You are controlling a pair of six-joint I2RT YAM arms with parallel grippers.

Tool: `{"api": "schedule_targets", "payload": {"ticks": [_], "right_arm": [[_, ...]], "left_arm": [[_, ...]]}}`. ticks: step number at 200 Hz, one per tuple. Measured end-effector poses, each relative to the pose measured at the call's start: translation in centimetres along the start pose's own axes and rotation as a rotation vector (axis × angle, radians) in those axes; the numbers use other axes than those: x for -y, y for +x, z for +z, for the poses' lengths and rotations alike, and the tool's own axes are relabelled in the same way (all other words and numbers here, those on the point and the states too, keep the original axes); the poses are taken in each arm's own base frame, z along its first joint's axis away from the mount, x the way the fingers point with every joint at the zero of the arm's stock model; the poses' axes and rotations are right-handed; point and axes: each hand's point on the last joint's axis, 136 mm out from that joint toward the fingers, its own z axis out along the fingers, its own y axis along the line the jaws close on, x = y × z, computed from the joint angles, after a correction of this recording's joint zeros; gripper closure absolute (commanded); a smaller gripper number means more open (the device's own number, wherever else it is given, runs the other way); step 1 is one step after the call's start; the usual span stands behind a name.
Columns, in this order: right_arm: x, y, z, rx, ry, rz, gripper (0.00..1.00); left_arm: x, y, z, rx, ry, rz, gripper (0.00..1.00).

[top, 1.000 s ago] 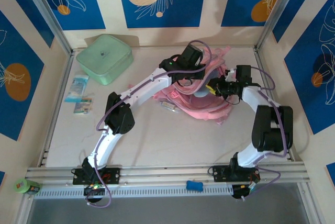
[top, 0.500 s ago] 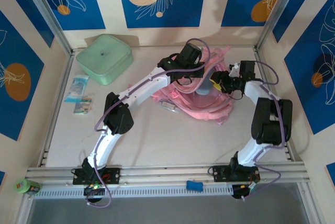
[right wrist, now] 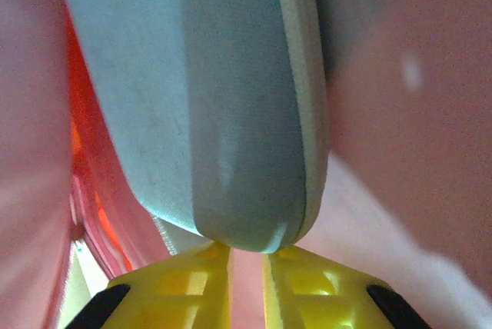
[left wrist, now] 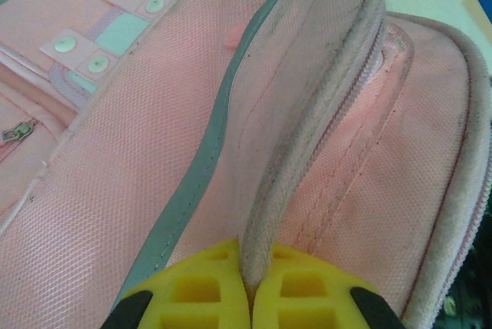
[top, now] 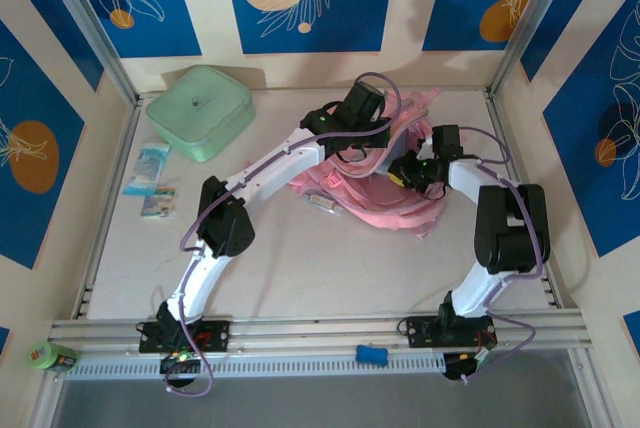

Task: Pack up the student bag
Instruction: Place the pencil pouch in the student bag, then close the student bag at the center of the table, then rotate the student bag at the center of the table.

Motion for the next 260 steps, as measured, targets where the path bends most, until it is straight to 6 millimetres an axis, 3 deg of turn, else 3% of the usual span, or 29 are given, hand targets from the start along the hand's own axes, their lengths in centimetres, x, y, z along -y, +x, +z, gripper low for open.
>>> {"api": "schedule_targets", "payload": {"ticks": [17, 36, 46, 60, 76, 98, 118, 138, 155, 183, 196, 223, 260], "right_arm": [[-1.4, -1.6, 0.0, 0.028, -0.031, -0.047, 0.83], [-2.0, -2.0, -0.6, 0.047, -0.036, -0.083, 0.77], [-2.0, -1.7, -1.1, 0.054, -0.034, -0.094, 0.74], [-1.5, -0.9, -2.4, 0.067, -0.024, -0.094, 0.7], [-0.8, 0.3, -4.5, 0.084, 0.003, -0.078, 0.68], [-0.5, 1.7, -7.3, 0.122, 0.044, -0.068, 0.66], [-1.0, 3.0, -9.6, 0.148, 0.064, -0.073, 0.62], [-2.1, 4.4, -10.9, 0.147, 0.051, -0.087, 0.6], [-2.7, 6.1, -10.5, 0.093, 0.042, -0.099, 0.6], [-3.5, 9.2, -9.2, 0.005, 0.055, -0.122, 0.56], [-3.8, 10.3, -8.8, -0.017, 0.043, -0.127, 0.57], [-2.4, 11.3, -8.1, -0.049, 0.064, -0.077, 0.57], [-1.5, 11.9, -7.7, -0.064, 0.079, -0.048, 0.57]], "left_arm": [[-0.1, -0.1, 0.0, 0.0, 0.003, -0.01, 1.0], [-0.3, -0.1, 0.1, -0.004, 0.012, -0.021, 1.0], [-0.3, -0.2, 0.1, -0.006, 0.017, -0.026, 0.93], [-0.4, -0.1, 0.2, -0.01, 0.025, -0.032, 0.76], [0.1, -0.1, 0.1, -0.016, 0.057, -0.049, 0.66], [0.8, -0.3, -1.4, -0.014, 0.113, -0.07, 0.58], [0.4, -0.5, -4.5, 0.016, 0.143, -0.083, 0.54], [-2.3, -0.7, -7.6, 0.057, 0.144, -0.139, 0.54], [-6.6, -1.0, -8.9, 0.098, 0.122, -0.231, 0.54], [-14.9, 1.4, -7.1, 0.1, 0.026, -0.408, 0.54], [-17.4, 3.3, -5.6, 0.066, -0.019, -0.472, 0.54], [-18.4, 5.1, -2.7, 0.036, -0.017, -0.551, 0.55], [-18.0, 4.9, -0.7, 0.066, 0.035, -0.616, 0.6]]}}
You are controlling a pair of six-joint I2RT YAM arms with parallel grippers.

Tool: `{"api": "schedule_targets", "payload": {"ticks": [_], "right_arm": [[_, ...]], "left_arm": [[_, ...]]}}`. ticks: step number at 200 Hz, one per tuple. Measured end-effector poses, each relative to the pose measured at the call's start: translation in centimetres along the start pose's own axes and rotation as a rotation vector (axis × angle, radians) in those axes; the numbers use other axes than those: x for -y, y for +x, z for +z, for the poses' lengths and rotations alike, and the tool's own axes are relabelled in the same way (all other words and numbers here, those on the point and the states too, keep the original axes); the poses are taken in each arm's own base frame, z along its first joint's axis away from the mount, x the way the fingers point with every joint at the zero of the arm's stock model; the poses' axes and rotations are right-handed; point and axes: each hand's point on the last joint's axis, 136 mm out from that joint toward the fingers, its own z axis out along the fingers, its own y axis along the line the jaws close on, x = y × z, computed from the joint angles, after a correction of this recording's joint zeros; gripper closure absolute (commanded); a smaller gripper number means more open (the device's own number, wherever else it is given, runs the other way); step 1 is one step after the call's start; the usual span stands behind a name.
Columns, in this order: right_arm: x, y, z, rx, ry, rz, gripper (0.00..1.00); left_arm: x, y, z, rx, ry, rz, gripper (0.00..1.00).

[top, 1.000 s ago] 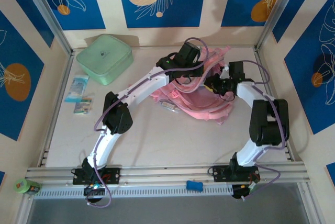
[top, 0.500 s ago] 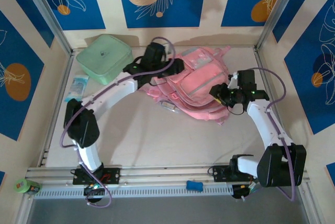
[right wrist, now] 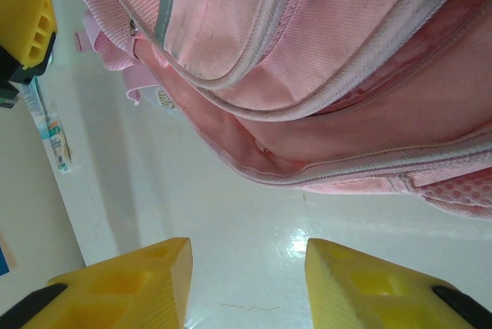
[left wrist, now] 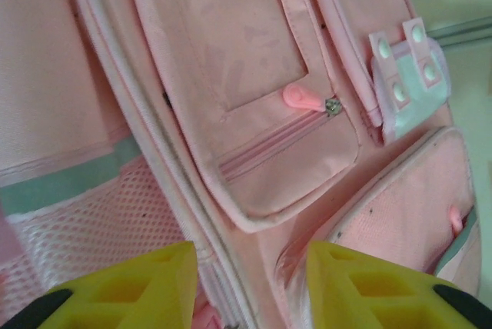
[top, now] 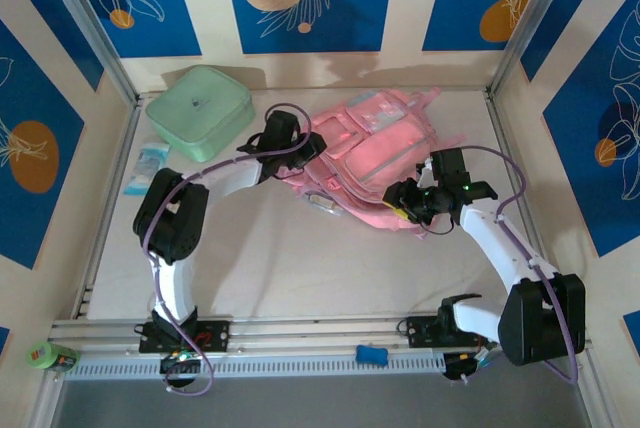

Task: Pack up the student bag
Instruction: Rotate the student bag at the center of the table.

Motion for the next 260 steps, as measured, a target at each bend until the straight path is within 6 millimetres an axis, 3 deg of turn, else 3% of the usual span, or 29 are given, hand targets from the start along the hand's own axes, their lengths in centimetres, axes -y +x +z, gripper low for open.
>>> {"api": "schedule_targets", "payload": {"ticks": [58, 90, 139, 169, 221, 260], "right_arm": [[0.3, -0.1, 0.1, 0.007, -0.004, 0.006, 0.57], [0.5, -0.3, 0.0, 0.016, -0.006, 0.013, 0.57], [0.8, -0.4, -0.2, 0.023, -0.014, 0.024, 0.57], [0.9, -0.3, -0.1, 0.02, -0.015, 0.028, 0.57], [0.8, -0.5, -0.1, 0.023, -0.023, 0.027, 0.56], [1.7, -1.6, 1.3, 0.016, -0.006, 0.05, 0.57]], "left_arm": [[0.1, 2.6, 1.9, -0.017, 0.013, -0.055, 0.65], [-1.8, 4.1, 2.8, -0.026, -0.027, -0.085, 0.67], [-2.9, 4.3, 3.6, -0.021, -0.05, -0.099, 0.66], [-2.4, 3.7, 4.7, -0.017, -0.05, -0.098, 0.67], [-2.1, 3.4, 5.0, -0.013, -0.061, -0.101, 0.85], [-1.8, 3.8, 5.1, -0.013, -0.06, -0.108, 1.0]]}}
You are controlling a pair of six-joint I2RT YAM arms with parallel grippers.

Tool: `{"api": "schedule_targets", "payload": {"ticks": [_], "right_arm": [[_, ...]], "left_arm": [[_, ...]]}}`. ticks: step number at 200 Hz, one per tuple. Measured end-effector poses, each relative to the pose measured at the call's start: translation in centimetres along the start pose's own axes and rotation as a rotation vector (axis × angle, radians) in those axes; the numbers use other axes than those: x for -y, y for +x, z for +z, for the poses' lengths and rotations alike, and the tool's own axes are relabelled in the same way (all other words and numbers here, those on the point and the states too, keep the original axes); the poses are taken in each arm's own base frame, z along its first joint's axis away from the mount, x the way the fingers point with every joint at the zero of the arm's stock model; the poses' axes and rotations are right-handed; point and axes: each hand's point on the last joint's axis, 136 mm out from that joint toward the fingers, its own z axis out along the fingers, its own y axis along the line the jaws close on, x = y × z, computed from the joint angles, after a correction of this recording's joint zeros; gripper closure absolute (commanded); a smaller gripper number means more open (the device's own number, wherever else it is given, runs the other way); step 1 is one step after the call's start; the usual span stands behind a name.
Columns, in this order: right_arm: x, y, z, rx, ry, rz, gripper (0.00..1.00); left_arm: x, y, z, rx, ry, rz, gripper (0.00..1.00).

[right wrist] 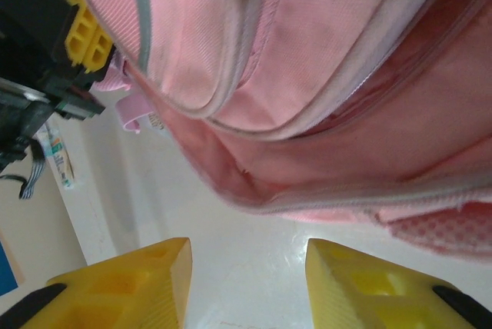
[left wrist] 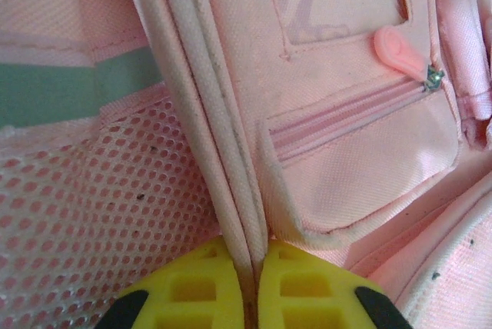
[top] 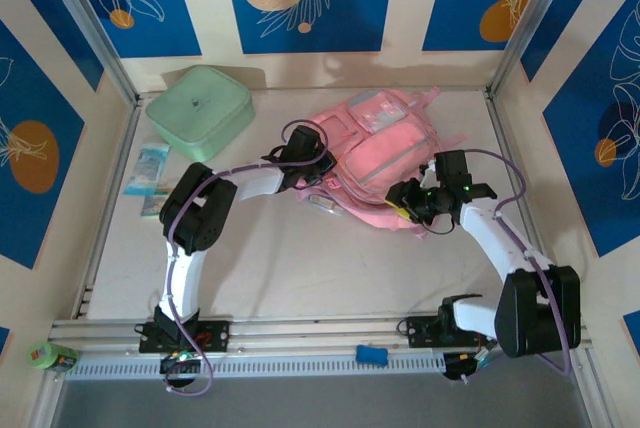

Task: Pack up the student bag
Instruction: Rotate the student bag at the center of the table, then zip the student bag at the center of the table.

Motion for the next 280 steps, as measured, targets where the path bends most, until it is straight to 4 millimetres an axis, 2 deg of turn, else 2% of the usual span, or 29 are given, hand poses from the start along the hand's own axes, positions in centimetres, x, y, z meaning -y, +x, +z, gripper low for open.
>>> {"api": "schedule_targets", "payload": {"ticks": [20, 42, 86, 108, 129, 150, 168, 184, 203, 234, 248, 266, 280], "right_arm": [[0.8, -1.4, 0.9, 0.004, 0.028, 0.021, 0.57], [1.4, -4.3, 1.7, 0.039, 0.051, 0.032, 0.57], [2.2, -9.2, 3.0, 0.058, 0.078, 0.05, 0.56], [1.1, -12.7, 3.4, 0.088, 0.07, 0.016, 0.54], [-0.6, -16.1, 2.5, 0.149, 0.061, -0.041, 0.49], [-1.7, -17.3, 1.1, 0.201, 0.072, -0.089, 0.44], [-1.7, -16.0, -0.1, 0.221, 0.103, -0.121, 0.42], [-1.6, -13.4, -0.9, 0.214, 0.145, -0.149, 0.42], [-2.6, -9.6, -0.8, 0.18, 0.175, -0.213, 0.43], [-4.6, -2.7, 1.7, 0.074, 0.176, -0.33, 0.49], [-5.0, -0.3, 3.1, 0.038, 0.159, -0.359, 0.52], [-5.5, 1.5, 4.7, 0.021, 0.144, -0.374, 0.59], [-6.3, 1.7, 5.8, 0.032, 0.122, -0.374, 0.63]], "left_arm": [[0.1, 0.0, 0.0, 0.006, -0.001, -0.01, 1.0], [0.2, 0.1, -0.3, 0.019, 0.003, -0.026, 1.0], [2.1, 0.8, -2.8, 0.062, 0.059, -0.052, 1.0], [2.5, 2.0, -3.8, 0.077, 0.061, -0.07, 1.0], [2.8, 3.2, -4.0, 0.074, 0.062, -0.086, 1.0], [3.0, 3.8, -3.9, 0.067, 0.066, -0.099, 1.0], [3.0, 3.8, -3.9, 0.071, 0.064, -0.108, 1.0], [2.9, 3.8, -3.9, 0.07, 0.064, -0.125, 1.0], [3.0, 3.9, -4.0, 0.071, 0.07, -0.137, 1.0], [3.2, 3.8, -4.1, 0.074, 0.077, -0.155, 1.0], [3.2, 3.7, -4.1, 0.075, 0.079, -0.162, 1.0], [3.3, 3.7, -4.2, 0.076, 0.085, -0.175, 1.0], [3.3, 3.7, -4.2, 0.076, 0.089, -0.18, 1.0]]}}
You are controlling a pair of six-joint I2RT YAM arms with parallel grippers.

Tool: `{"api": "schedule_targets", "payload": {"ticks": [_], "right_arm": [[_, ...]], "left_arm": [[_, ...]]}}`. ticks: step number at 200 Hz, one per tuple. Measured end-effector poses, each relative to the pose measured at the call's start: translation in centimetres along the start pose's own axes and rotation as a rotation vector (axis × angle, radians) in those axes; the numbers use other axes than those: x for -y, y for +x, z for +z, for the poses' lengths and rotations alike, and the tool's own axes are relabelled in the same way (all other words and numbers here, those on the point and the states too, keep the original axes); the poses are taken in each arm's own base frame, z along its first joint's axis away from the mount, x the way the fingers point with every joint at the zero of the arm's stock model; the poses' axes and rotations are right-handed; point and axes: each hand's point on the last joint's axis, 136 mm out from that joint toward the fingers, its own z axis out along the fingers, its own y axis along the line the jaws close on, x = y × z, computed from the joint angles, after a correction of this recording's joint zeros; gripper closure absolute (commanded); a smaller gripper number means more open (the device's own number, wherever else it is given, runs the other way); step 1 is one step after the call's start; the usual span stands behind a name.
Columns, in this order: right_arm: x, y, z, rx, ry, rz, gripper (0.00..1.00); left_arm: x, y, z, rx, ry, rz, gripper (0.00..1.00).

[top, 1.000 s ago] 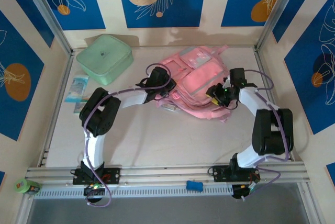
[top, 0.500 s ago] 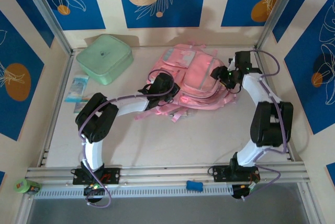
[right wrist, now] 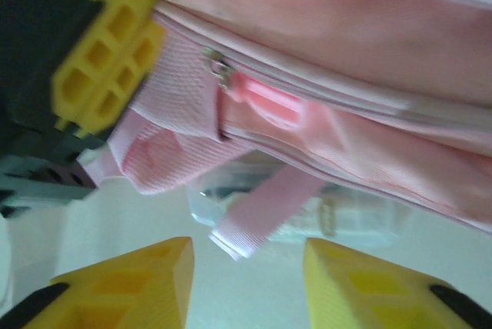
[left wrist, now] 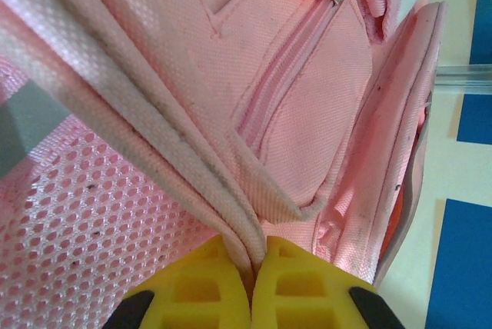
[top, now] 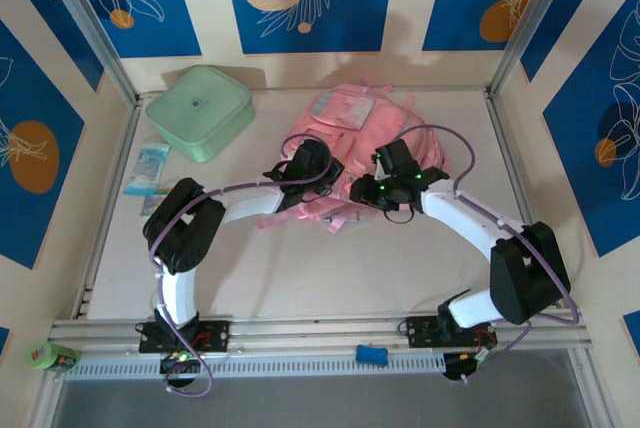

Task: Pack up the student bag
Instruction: Zip the student bag at the center of the table.

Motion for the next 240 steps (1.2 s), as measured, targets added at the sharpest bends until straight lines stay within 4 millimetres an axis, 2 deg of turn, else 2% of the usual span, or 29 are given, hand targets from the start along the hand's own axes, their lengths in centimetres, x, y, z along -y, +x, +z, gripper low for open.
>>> {"api": "schedule_targets", "payload": {"ticks": [20, 41, 77, 139, 197, 240], "right_arm": [[-1.0, -0.7, 1.9, 0.028, -0.02, 0.008, 0.69], [-0.9, -1.1, 3.7, 0.051, -0.004, 0.022, 0.71], [-0.3, -2.2, 5.0, 0.099, 0.028, 0.011, 0.76], [0.1, -3.2, 5.1, 0.164, 0.079, -0.061, 0.78], [0.0, -3.7, 5.0, 0.195, 0.106, -0.161, 0.72], [0.0, -4.2, 4.4, 0.235, 0.144, -0.217, 0.73]], "left_arm": [[0.1, 0.0, 0.0, 0.001, 0.006, -0.003, 1.0], [0.1, 0.0, -0.1, 0.001, 0.007, -0.003, 1.0], [0.3, 0.0, -0.2, 0.002, 0.015, -0.003, 1.0], [0.8, -0.2, -0.3, 0.008, 0.035, -0.003, 1.0], [1.3, -0.4, -0.4, 0.017, 0.051, -0.003, 1.0], [1.9, -0.5, -0.6, 0.02, 0.07, -0.003, 1.0]]}}
